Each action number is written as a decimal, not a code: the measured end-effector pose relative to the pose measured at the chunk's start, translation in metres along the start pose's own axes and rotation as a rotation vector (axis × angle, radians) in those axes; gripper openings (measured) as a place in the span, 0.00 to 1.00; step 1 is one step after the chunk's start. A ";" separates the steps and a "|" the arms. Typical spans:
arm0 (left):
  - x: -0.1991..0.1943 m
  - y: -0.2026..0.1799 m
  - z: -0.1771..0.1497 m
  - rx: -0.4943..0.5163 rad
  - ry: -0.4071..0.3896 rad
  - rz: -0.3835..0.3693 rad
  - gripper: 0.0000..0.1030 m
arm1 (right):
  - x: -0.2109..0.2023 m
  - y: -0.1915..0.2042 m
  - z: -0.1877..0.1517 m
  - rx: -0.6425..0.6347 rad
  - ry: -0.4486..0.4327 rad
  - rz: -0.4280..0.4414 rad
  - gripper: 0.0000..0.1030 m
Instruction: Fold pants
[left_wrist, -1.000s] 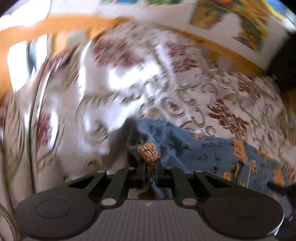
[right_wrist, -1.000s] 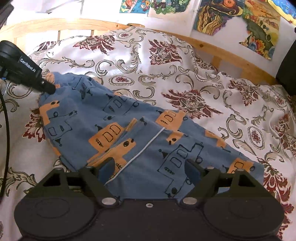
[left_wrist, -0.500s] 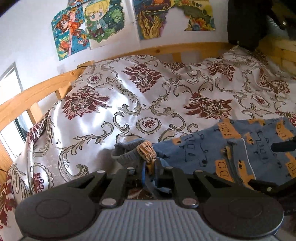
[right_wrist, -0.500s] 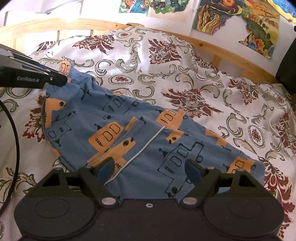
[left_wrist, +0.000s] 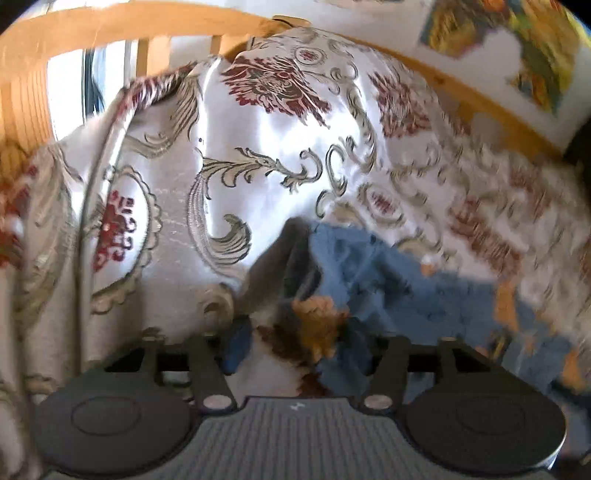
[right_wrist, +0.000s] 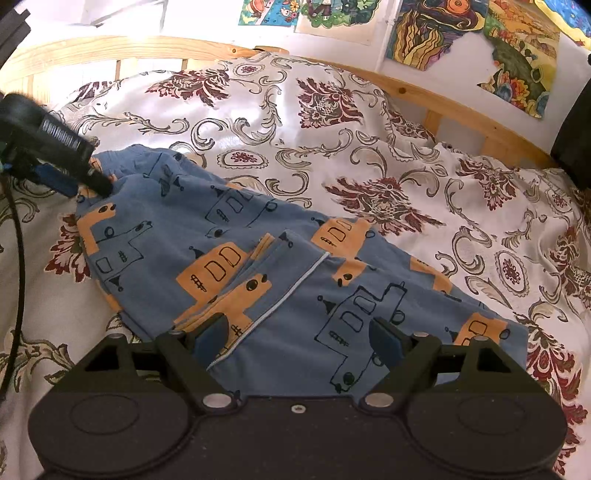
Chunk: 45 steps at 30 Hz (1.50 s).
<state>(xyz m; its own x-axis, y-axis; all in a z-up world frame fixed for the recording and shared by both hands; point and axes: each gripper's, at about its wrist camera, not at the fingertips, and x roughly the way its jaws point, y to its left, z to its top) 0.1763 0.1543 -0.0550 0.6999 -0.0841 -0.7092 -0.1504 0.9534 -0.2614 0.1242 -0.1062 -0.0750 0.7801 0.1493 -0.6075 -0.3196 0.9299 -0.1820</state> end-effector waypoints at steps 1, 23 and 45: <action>0.002 0.003 0.001 -0.033 -0.006 -0.033 0.73 | 0.000 0.000 0.000 0.000 0.000 0.000 0.82; -0.011 -0.005 0.013 -0.101 -0.057 -0.135 0.18 | -0.011 -0.007 0.004 -0.002 -0.033 0.009 0.83; -0.092 -0.267 -0.087 0.763 -0.252 -0.156 0.18 | -0.087 -0.213 -0.012 0.650 -0.069 0.244 0.86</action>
<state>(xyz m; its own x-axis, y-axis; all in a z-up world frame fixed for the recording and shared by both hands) 0.0913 -0.1177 0.0231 0.8229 -0.2513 -0.5096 0.4150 0.8784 0.2370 0.1179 -0.3212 0.0073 0.7662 0.3808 -0.5176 -0.1204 0.8763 0.4664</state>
